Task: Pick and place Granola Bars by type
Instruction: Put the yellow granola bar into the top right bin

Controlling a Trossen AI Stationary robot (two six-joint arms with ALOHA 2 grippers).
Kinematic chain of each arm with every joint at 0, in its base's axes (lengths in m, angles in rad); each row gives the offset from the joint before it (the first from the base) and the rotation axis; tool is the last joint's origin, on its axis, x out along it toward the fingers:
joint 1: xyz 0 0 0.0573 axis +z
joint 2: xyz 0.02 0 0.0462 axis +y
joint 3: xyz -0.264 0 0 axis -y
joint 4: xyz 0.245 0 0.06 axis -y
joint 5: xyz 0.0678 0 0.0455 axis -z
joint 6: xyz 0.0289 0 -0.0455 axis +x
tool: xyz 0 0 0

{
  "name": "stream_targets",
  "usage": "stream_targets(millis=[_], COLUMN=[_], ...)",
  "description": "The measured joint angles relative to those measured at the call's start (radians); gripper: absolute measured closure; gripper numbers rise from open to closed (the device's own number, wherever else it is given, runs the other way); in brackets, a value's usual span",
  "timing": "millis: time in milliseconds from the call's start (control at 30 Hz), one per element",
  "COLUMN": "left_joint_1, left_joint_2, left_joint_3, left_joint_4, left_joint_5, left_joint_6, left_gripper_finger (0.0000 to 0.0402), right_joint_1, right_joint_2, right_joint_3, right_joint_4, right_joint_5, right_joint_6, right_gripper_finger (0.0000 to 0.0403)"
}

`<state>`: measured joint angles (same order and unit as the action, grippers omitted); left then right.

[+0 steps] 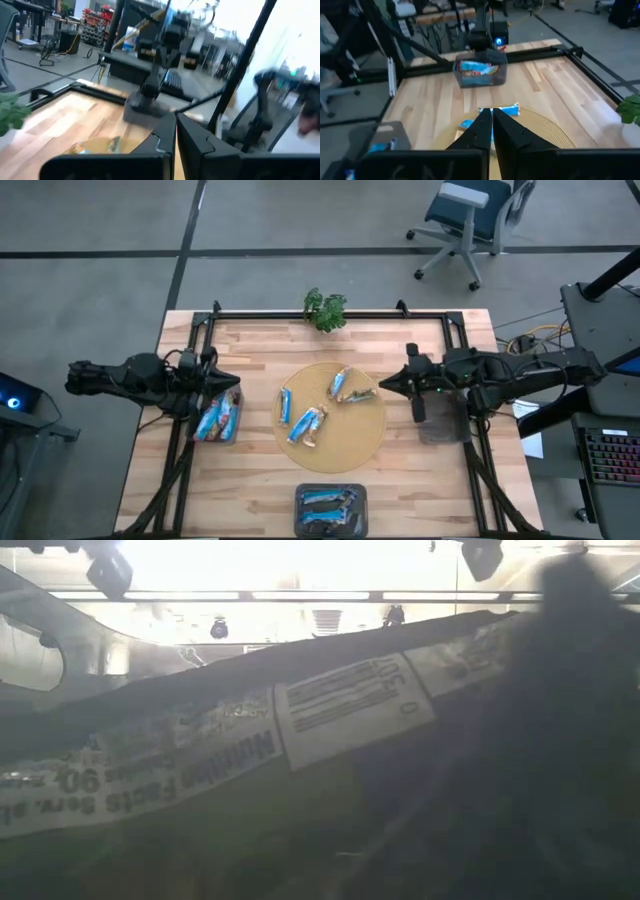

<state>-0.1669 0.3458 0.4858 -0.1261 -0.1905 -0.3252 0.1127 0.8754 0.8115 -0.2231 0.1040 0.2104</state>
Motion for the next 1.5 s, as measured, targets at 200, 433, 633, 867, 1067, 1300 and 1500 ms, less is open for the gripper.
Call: stream_targets(millis=[200, 433, 633, 867, 1067, 1300, 1500], left_joint_1=[0.002, 0.002, 0.015, 0.05, 0.092, 0.135, 0.181], left_joint_2=[0.075, 0.214, 0.342, 0.444, 0.52, 0.644, 0.776], left_joint_3=[0.037, 0.229, 0.439, 0.56, 0.579, 0.678, 0.85], left_joint_4=[0.101, 0.053, -0.211, -0.367, -0.403, -0.552, -0.784], left_joint_5=[-0.07, -0.078, -0.081, -0.116, -0.127, -0.124, -0.118], left_joint_6=[-0.163, -0.08, -0.032, -0.039, -0.052, -0.148, -0.319], left_gripper_finger=[0.0402, 0.0374, 0.0302, 0.0202, 0.0151, 0.0147, 0.0147], right_joint_1=[0.0, 0.0, 0.0, 0.0, 0.0, 0.0, 0.0], right_joint_2=[-0.059, -0.064, -0.062, -0.062, -0.062, -0.062, -0.062], right_joint_3=[-0.029, -0.022, -0.023, -0.022, -0.022, -0.022, -0.023], right_joint_4=[-0.004, -0.004, -0.006, -0.006, -0.007, -0.013, -0.014], right_joint_5=[0.0, 0.0, 0.0, -0.002, -0.008, -0.008, -0.008], right_joint_6=[0.023, 0.023, 0.026, 0.06, 0.099, 0.127, 0.123], right_gripper_finger=[0.0394, 0.0394, 0.0394, 0.0394, 0.0394, 0.0394, 0.0394])
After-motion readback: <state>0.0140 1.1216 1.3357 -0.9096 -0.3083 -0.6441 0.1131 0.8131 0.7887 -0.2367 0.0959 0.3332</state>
